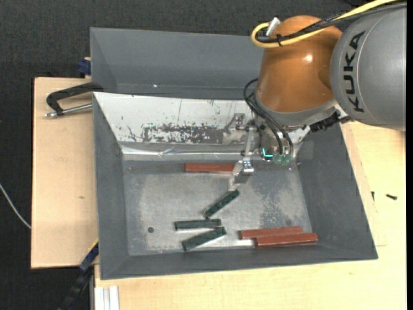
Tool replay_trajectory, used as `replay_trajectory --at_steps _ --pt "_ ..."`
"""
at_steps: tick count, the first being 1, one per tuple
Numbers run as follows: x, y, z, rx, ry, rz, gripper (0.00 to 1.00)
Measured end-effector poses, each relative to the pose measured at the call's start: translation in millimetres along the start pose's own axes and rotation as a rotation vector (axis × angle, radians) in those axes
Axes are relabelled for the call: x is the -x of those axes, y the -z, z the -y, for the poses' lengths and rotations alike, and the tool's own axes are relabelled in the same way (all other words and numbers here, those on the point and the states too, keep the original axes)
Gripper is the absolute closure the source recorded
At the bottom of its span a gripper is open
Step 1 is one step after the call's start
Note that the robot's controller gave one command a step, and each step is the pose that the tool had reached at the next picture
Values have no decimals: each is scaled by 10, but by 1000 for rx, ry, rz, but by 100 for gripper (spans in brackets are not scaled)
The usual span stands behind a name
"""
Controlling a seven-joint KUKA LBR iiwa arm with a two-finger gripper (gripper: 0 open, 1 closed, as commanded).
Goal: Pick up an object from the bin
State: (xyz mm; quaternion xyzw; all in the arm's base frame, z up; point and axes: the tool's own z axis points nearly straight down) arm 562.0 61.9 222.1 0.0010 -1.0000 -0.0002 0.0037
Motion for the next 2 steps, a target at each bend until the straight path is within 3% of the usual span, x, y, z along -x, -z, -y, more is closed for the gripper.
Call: replay_trajectory --at_steps 2 --pt "-13 -12 5 2 0 19 0"
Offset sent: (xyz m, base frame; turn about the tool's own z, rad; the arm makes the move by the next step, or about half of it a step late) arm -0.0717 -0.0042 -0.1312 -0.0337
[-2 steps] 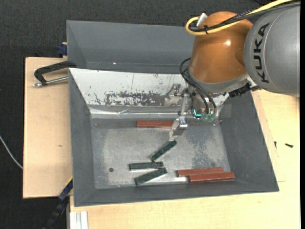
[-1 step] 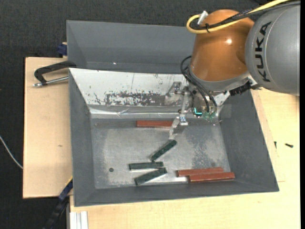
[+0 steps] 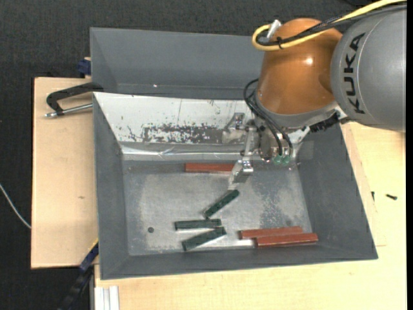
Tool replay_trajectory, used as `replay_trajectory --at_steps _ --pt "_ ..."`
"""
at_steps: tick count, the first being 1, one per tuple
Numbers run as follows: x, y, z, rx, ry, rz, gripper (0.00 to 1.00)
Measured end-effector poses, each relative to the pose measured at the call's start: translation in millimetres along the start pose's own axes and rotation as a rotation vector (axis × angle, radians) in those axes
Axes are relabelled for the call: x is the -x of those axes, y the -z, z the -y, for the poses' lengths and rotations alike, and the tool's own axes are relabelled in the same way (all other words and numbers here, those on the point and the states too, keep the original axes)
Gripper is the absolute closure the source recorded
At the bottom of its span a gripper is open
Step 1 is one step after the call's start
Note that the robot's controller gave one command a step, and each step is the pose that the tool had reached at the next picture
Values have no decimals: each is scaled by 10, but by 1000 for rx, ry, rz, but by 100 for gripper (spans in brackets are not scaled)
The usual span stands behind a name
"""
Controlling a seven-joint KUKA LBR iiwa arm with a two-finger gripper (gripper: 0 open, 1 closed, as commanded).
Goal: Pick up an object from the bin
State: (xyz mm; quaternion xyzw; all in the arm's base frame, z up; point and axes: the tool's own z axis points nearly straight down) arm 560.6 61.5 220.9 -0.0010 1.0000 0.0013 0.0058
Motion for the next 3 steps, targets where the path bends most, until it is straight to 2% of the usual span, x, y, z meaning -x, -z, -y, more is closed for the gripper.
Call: replay_trajectory --at_steps 1,2,3 --pt "74 -290 -141 -2 44 -17 0" --pt "-15 -549 -56 0 131 -1 0" --pt "-290 -1366 88 1 332 -11 100"
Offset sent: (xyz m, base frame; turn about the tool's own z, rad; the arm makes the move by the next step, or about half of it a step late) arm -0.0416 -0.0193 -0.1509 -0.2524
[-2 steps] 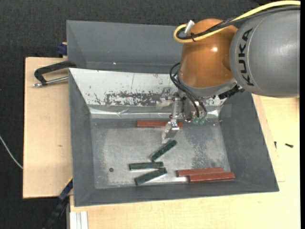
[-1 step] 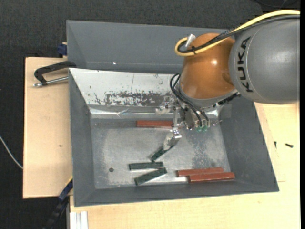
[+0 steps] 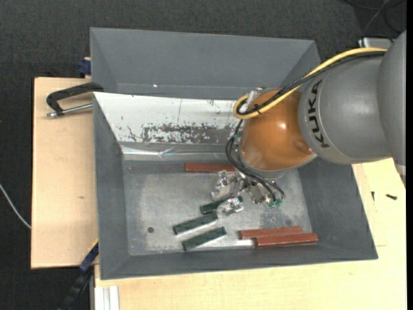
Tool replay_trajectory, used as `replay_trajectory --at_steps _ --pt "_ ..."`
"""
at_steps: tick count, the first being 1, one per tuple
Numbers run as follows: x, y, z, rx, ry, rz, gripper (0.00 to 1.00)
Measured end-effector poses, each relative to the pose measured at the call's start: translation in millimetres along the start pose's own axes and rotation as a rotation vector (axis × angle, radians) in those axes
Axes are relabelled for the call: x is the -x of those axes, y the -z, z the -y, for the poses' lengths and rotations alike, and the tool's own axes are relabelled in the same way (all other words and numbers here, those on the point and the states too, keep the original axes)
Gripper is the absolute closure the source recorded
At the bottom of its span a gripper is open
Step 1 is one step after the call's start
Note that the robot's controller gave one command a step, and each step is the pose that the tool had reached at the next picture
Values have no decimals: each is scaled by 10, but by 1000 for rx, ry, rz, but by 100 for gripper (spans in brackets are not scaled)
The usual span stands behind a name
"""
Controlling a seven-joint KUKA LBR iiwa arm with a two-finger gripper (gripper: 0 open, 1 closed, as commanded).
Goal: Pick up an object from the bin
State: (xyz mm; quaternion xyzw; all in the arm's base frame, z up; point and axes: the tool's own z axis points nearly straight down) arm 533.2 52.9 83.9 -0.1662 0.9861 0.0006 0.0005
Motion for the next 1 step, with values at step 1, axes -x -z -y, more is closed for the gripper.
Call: replay_trajectory --at_steps 1 --pt "0 0 0 0 0 0 100"
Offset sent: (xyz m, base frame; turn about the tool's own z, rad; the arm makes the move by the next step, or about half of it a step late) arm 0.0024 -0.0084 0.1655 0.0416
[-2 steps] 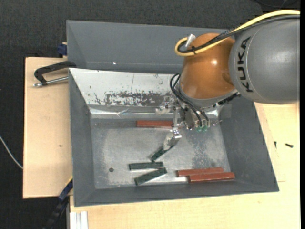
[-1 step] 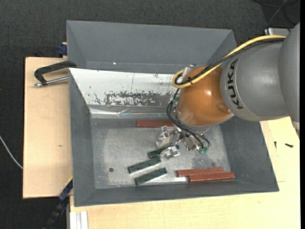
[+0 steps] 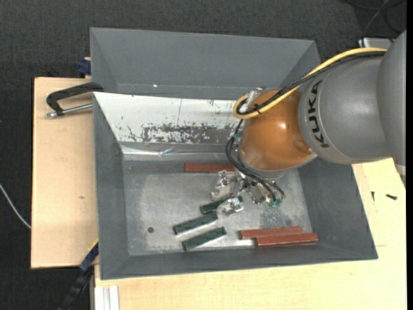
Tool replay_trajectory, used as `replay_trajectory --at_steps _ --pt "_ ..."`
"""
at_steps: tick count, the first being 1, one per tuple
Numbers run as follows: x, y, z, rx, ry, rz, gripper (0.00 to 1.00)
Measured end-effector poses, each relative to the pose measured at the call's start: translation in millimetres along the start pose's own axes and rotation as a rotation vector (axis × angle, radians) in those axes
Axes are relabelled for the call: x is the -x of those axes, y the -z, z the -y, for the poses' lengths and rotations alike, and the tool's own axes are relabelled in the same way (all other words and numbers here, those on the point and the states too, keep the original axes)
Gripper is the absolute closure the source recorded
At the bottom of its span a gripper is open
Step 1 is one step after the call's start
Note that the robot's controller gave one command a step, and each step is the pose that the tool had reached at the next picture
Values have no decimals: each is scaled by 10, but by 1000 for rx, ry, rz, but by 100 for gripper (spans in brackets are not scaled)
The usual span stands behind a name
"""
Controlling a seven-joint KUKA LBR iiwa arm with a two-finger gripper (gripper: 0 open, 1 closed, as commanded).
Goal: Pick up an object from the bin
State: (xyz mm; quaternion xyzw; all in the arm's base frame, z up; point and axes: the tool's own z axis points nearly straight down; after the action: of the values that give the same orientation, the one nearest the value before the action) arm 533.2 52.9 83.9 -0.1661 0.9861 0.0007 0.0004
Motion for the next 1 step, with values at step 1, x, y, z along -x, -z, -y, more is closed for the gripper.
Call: replay_trajectory --at_steps 1 --pt "24 1692 83 -3 -42 11 100"
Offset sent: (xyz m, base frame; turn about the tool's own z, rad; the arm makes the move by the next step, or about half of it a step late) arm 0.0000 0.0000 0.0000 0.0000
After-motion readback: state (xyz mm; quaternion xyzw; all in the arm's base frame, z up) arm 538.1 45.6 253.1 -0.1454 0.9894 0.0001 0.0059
